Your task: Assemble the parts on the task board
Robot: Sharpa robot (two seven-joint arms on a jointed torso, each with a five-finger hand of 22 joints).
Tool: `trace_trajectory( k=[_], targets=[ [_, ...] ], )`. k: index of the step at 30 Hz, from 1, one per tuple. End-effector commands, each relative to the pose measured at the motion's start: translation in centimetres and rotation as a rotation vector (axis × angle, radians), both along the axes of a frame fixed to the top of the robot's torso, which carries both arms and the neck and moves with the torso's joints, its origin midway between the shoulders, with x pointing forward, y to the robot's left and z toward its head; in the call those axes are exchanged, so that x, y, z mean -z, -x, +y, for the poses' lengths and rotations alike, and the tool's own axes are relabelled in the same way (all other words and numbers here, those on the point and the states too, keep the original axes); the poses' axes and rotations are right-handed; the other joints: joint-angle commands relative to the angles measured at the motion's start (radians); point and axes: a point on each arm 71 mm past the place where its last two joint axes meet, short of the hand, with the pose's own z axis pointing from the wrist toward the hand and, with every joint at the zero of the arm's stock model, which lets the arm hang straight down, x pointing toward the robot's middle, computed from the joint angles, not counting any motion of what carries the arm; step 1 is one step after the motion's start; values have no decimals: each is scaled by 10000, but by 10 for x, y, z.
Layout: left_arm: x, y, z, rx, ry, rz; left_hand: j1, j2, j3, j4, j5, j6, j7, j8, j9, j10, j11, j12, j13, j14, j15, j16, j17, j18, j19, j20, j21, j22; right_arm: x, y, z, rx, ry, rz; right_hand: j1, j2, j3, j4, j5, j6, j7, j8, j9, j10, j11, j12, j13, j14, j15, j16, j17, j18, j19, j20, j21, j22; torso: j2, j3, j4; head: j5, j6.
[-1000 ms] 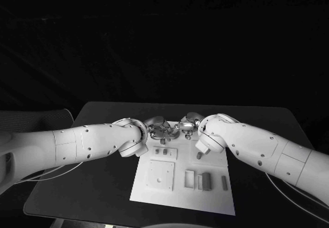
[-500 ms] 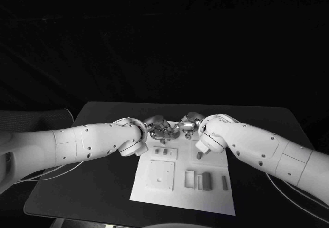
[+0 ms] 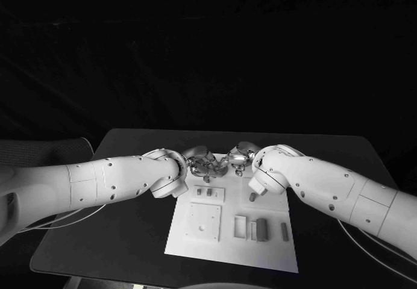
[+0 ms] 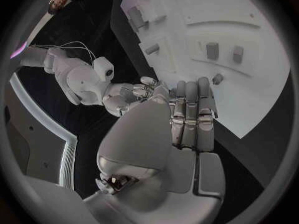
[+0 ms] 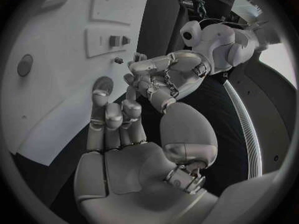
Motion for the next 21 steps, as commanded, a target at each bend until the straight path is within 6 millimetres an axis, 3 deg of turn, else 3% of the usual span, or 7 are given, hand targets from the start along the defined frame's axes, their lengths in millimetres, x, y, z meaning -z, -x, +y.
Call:
trace_trajectory(
  k=[1,21],
  targets=[
    [-6,0,-6,235,306,-162,-112,-14,-67,7,-62,-44,10,-49,-16,-57,-28,-4,-4,40,32,-36,-18,169,61,-3,-17,0,3,3,1,-143,24,82,66,-20,-25,15,33,48,23,35,25,63,-43,-2,-14,65,-100,14,-10,143,51,21,65,84,1,2,-1,2,-7],
    [-4,-1,-2,54,151,-19,-363,-239,-285,1,-61,-46,17,-59,-39,-76,-26,19,5,20,38,-37,-31,178,66,-2,-29,7,2,2,-9,-10,-45,-38,64,-3,-29,12,29,84,10,47,40,88,-56,1,-16,83,-103,13,-14,143,66,17,67,80,1,1,-1,29,-43]
  ],
)
